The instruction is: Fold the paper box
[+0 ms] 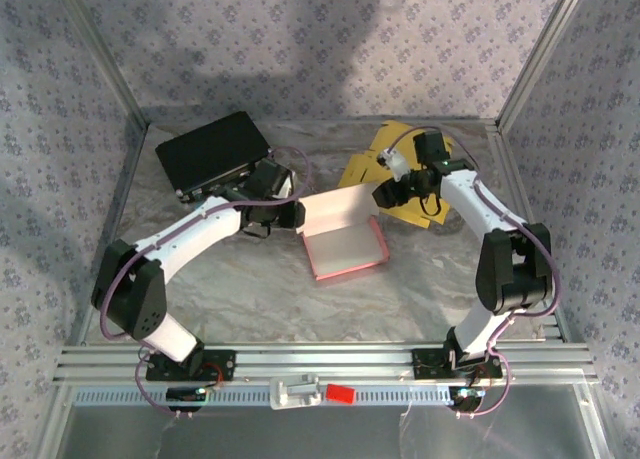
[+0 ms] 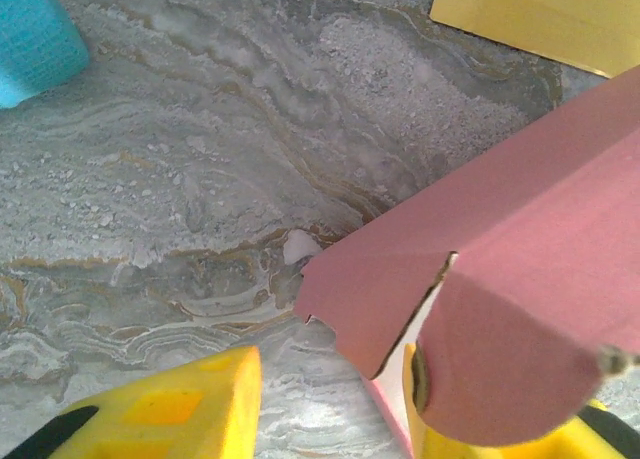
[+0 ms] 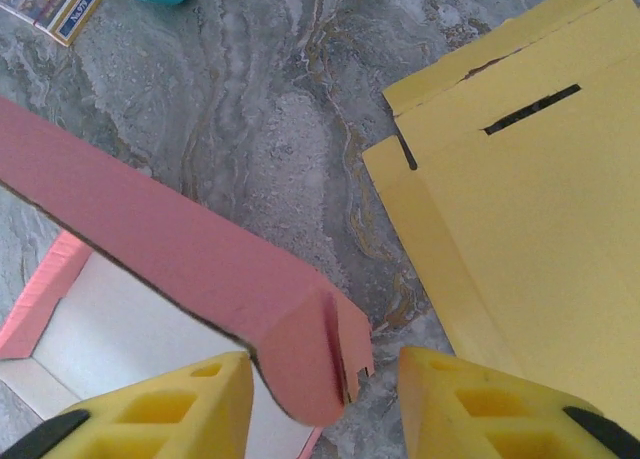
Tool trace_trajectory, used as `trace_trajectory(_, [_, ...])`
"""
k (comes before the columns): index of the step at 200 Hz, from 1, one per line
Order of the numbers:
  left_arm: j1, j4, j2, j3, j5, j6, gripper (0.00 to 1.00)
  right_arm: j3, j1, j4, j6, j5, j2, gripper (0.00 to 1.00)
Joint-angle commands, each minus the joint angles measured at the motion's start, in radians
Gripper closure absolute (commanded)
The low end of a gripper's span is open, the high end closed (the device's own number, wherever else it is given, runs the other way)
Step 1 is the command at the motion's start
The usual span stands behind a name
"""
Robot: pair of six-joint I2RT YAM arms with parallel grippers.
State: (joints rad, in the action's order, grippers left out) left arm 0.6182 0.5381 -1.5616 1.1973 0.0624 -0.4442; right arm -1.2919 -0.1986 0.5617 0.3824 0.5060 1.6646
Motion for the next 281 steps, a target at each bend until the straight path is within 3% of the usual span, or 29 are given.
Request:
trace_trajectory(1, [0.005, 0.005, -0.020, 0.035, 0.011, 0.018, 0.61, -0.043, -0.005, 0.007, 0.013, 0.021, 0.010, 0.62])
trace_trajectory(75, [0.004, 0.001, -0.043, 0.058, 0.001, 0.020, 0.64, -0.043, -0.036, 0.030, 0.007, -0.033, 0.013, 0.84])
trace_trajectory(170, [-0.027, 0.022, -0.058, 0.079, 0.035, 0.051, 0.67, -0.007, -0.098, 0.008, -0.058, -0.174, -0.051, 0.98])
trace_trajectory(209, [-0.027, 0.041, -0.083, 0.113, 0.027, 0.050, 0.81, 0.009, -0.125, 0.004, -0.087, -0.203, -0.059, 1.00])
trace_trajectory(281, [-0.027, 0.050, -0.089, 0.116, -0.025, 0.042, 0.95, 0.010, -0.147, -0.008, -0.139, -0.230, -0.060, 1.00])
